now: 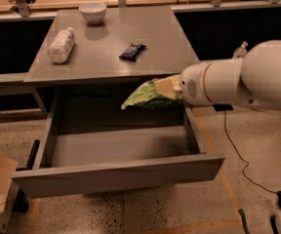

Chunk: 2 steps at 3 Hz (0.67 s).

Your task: Place green rice chip bag into top drawer

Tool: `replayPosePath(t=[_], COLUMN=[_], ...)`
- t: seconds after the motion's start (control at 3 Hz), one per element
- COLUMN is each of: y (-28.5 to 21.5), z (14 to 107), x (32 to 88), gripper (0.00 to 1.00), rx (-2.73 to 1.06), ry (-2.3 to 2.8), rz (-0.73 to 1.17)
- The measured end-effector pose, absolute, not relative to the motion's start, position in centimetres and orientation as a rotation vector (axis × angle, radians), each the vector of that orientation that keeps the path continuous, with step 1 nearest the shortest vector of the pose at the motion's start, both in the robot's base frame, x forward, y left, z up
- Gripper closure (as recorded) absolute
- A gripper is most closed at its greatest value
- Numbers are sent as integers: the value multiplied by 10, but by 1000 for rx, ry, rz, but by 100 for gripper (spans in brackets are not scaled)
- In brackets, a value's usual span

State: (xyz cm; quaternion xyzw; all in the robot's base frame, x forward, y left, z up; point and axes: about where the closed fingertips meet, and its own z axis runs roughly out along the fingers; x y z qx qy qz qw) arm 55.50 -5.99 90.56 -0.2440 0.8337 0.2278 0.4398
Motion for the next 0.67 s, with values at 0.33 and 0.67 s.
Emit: replayPosePath(t=[0.33, 0.67], y=[-55, -48], z=[872, 830], x=[516, 507], gripper=[100, 100], rx=[-515, -456], ry=[2149, 2193], rz=[647, 716])
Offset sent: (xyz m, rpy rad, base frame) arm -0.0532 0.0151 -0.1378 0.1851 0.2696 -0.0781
